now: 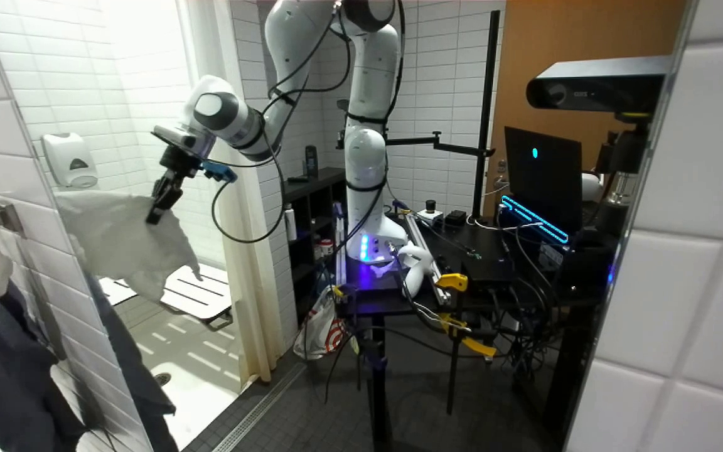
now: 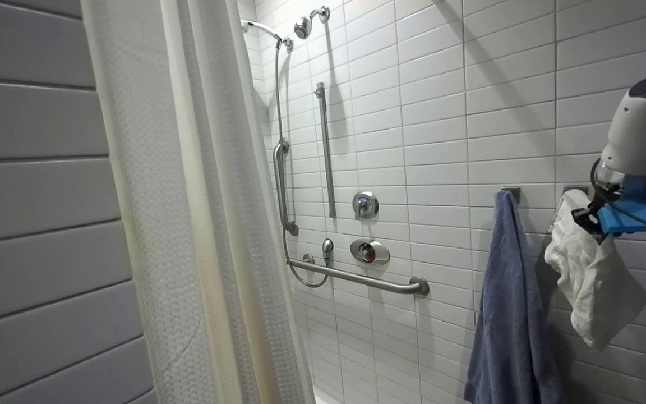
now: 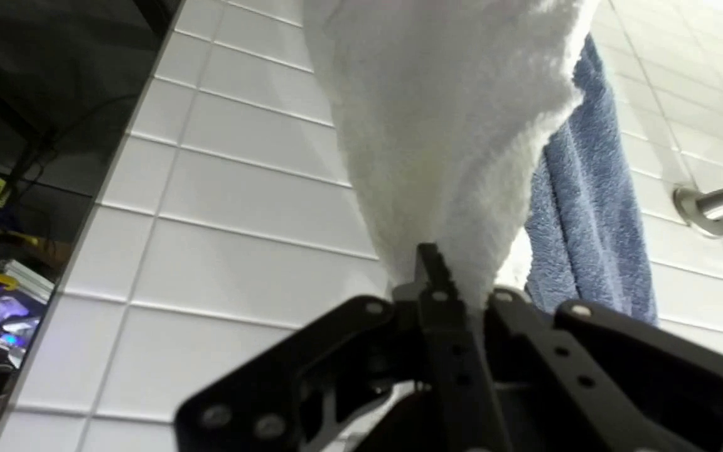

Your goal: Remove the face towel from the hook

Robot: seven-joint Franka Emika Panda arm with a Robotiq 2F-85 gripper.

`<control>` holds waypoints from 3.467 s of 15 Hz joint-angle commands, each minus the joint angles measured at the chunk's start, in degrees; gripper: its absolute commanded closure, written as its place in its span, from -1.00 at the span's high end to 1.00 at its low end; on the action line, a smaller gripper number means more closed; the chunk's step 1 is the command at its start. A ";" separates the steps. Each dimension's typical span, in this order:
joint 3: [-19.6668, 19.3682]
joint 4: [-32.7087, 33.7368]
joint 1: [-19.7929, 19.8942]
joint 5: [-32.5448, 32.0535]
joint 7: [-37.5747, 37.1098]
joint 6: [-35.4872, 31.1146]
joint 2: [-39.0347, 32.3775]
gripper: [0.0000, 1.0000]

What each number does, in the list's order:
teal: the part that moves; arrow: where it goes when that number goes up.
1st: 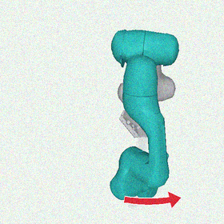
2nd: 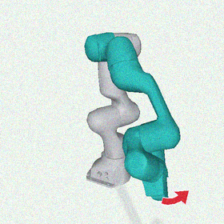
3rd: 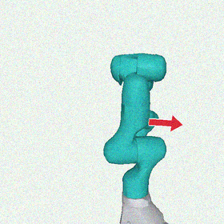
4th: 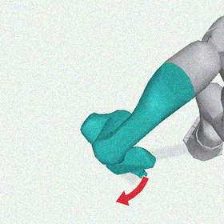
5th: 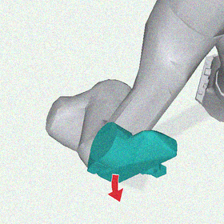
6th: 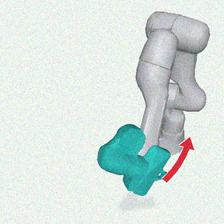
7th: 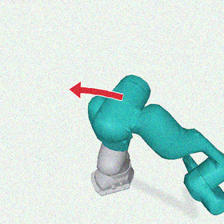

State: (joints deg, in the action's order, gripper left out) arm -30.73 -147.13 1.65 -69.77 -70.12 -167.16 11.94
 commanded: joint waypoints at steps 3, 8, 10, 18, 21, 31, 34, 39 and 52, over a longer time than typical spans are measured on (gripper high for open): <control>0.40 -9.96 -1.63 10.80 22.72 8.57 20.74 -0.98; 0.63 -7.15 -7.94 27.82 42.86 27.28 36.93 -0.98; 3.38 -2.75 -8.54 39.39 51.58 35.20 38.56 -0.98; 13.69 27.11 -3.74 69.74 65.15 70.56 28.52 -0.98; 16.57 38.04 -1.49 71.99 64.52 79.63 23.47 -0.98; 17.70 69.55 1.03 77.00 65.07 96.99 2.10 -0.98; 18.56 72.45 2.02 76.20 65.36 96.63 0.39 -0.98; 18.22 66.14 0.66 75.29 65.04 92.23 3.65 -0.98; 20.77 53.96 3.97 75.16 65.40 86.21 8.48 -0.98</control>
State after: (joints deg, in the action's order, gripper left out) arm -11.49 -89.85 4.27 5.80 -5.11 -79.35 17.58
